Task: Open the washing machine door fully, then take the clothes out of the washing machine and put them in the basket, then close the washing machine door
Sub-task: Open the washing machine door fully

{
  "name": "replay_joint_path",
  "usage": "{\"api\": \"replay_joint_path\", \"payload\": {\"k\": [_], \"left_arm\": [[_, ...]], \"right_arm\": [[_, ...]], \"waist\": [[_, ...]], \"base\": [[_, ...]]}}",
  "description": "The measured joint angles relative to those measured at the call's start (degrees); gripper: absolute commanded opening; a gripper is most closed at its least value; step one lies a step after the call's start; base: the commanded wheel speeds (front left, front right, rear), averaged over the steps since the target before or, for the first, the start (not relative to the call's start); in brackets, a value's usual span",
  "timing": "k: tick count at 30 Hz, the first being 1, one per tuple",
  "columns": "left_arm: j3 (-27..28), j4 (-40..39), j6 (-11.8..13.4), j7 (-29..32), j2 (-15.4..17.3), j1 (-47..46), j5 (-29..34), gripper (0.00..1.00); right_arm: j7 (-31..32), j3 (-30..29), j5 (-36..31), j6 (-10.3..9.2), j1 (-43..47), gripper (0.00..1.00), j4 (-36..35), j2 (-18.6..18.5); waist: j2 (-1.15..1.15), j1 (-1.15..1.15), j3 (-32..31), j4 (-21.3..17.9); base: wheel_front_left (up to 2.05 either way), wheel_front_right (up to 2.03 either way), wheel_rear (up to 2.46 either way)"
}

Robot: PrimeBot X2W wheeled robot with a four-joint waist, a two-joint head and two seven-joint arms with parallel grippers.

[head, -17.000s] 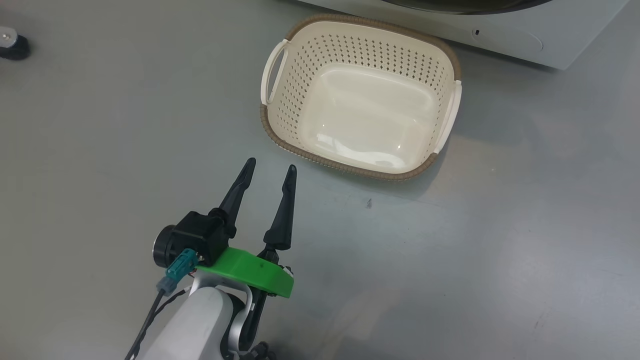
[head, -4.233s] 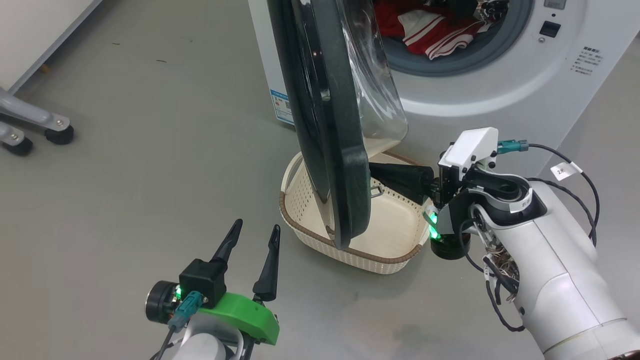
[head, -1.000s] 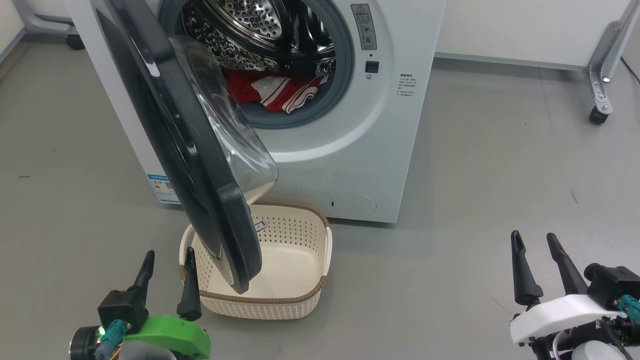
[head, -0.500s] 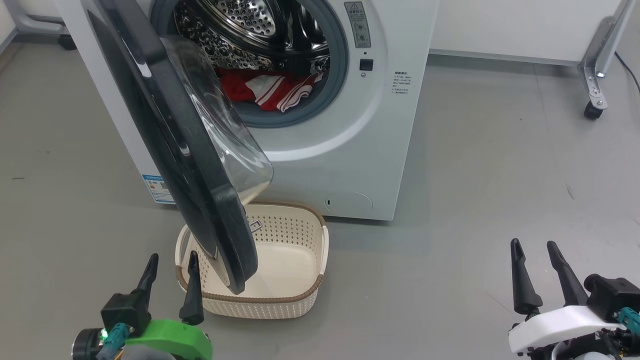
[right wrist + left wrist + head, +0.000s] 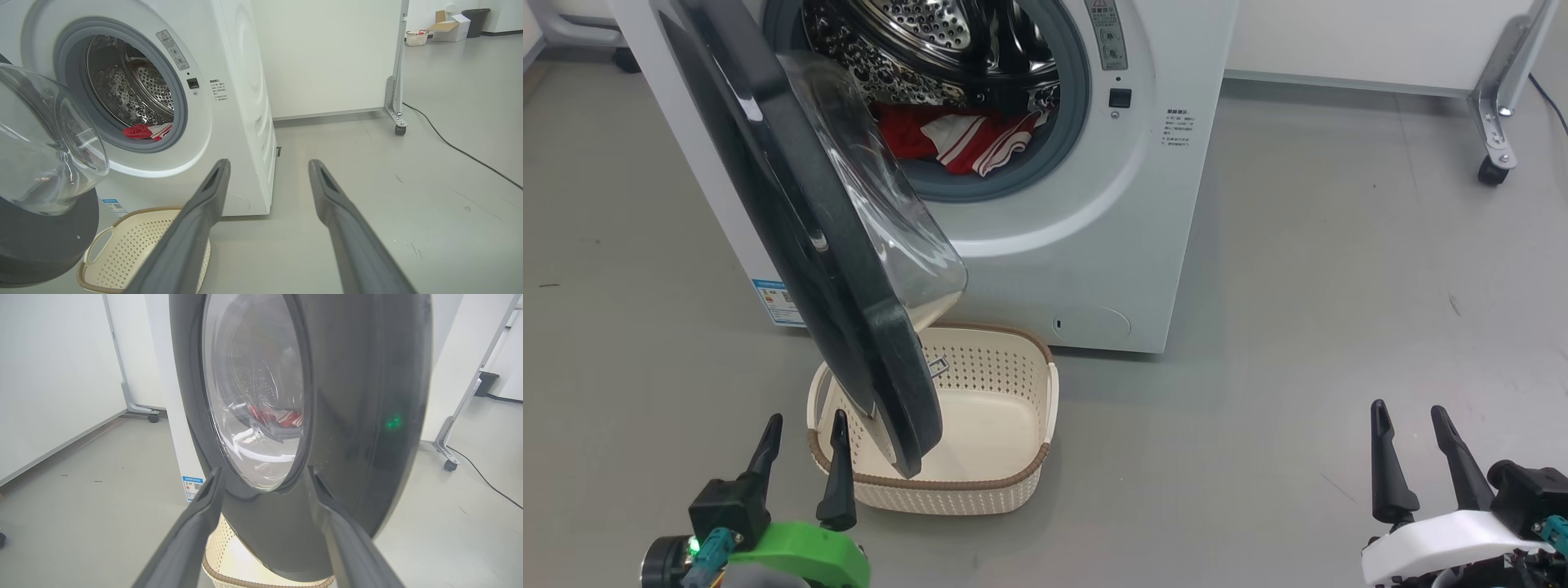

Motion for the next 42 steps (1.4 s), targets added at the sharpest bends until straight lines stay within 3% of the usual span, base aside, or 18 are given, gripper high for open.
{"api": "replay_joint_path", "payload": {"k": [28,30,42], "left_arm": [[-0.08,0.22,-0.08,0.0,-0.07,-0.01,-0.49,1.0],[-0.2,0.36,-0.08,0.0,-0.07,-0.01,-0.51,0.0],[-0.63,0.48,-0.52,0.0,-0.08,-0.01,-0.49,0.0]], "right_arm": [[0.0,-0.78,-2.27,0.48,0.45,1.0,-0.21,1.47],[-0.01,-0.87,-2.3,0.63,0.61,1.0,-0.21,1.54],[0.0,-1.03,-2.82,1.08,1.14,1.0,-0.11,2.02]], "waist": [[0.0,0.0,-0.07,-0.09],[0.0,0.0,-0.09,-0.09],[0.0,0.0,-0.1,0.03]], "base": [[0.0,0.0,0.0],[0.0,0.0,0.0],[0.0,0.0,0.0]]}}
